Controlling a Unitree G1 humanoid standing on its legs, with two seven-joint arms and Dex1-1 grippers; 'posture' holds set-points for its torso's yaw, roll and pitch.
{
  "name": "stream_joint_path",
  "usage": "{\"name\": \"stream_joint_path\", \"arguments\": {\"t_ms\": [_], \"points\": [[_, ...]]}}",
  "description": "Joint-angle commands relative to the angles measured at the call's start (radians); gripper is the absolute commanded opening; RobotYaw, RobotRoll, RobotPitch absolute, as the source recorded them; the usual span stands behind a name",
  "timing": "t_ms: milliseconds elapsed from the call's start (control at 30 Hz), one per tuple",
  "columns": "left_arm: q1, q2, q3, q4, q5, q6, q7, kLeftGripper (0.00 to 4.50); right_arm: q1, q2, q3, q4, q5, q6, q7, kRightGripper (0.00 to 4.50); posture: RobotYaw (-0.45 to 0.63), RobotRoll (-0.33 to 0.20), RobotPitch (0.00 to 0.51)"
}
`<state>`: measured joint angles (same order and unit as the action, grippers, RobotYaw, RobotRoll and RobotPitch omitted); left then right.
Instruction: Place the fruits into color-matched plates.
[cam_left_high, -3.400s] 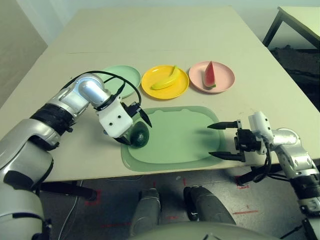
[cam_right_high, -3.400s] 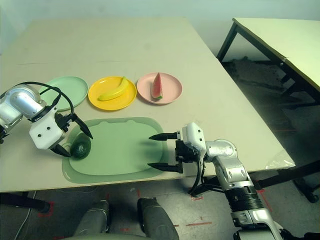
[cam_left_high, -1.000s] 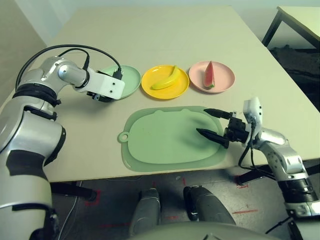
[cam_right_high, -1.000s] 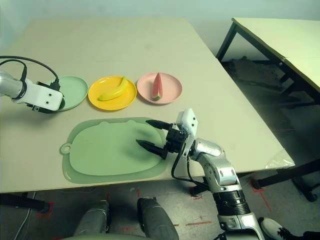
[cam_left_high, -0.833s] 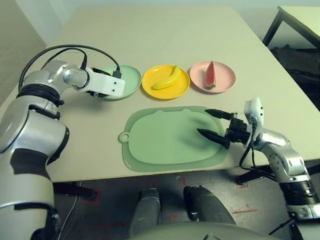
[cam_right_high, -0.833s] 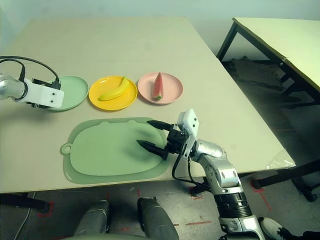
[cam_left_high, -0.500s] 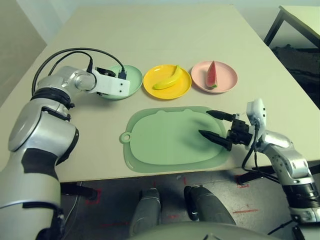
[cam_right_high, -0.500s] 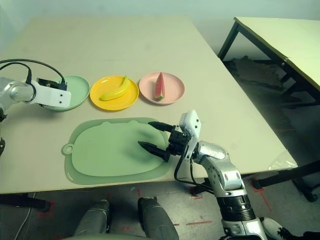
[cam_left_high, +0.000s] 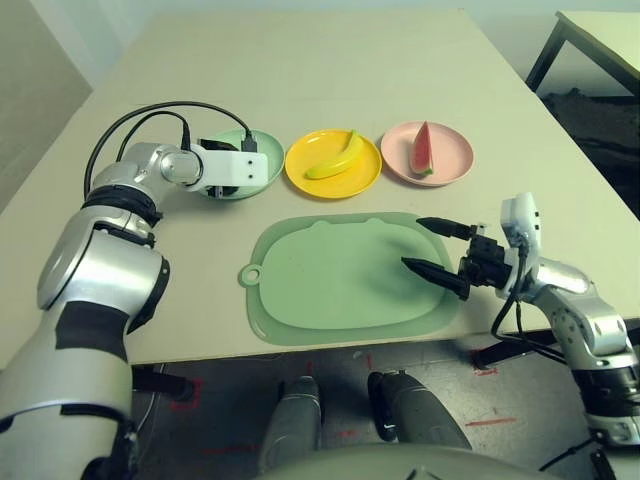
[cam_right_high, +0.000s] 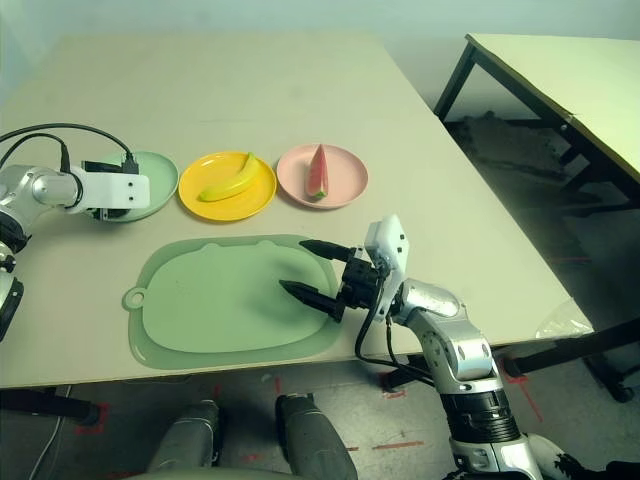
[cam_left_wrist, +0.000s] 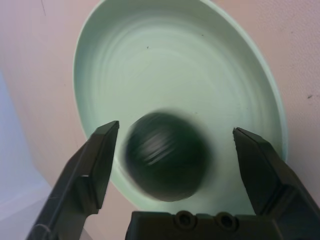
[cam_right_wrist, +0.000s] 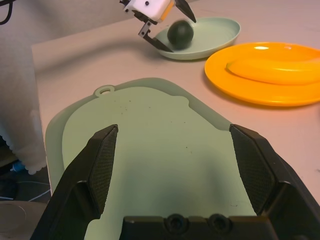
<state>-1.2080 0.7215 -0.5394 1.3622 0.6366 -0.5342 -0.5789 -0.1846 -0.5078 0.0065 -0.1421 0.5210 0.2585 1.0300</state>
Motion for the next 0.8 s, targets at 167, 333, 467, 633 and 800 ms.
{"name": "stream_joint_path", "arguments": {"t_ms": [167,333,467,633,800], "points": [[0.013,0.016,0.021,0.005,0.008,-0.009,-0.012,4.47,-0.009,-0.004,-0.004,-0.005,0.007,0.003,0.006,4.50,-0.12,0.000,0.129],[-0.010,0.036,0.051,-0.004,-0.016,-0.043,-0.036,4.47,-0.017,-0.004,-0.003,0.007,-0.002,-0.006,0.007,4.50,-0.11,0.000,0.124],[-0.023,0.060,0.164,-0.023,-0.136,-0.072,-0.147,4.47,-0.024,-0.008,-0.007,0.021,-0.029,-0.039,0.000,4.50,-0.11,0.000,0.122],[0.047,0.092,0.438,-0.084,-0.431,0.056,-0.329,4.47,-0.030,0.024,-0.066,0.080,-0.049,-0.091,-0.097,4.50,-0.06,0.000,0.123],[0.329,0.111,0.670,-0.395,-0.707,0.269,-0.390,4.47,0.006,0.042,-0.142,0.159,-0.109,-0.198,-0.200,4.50,-0.04,0.000,0.128]]}}
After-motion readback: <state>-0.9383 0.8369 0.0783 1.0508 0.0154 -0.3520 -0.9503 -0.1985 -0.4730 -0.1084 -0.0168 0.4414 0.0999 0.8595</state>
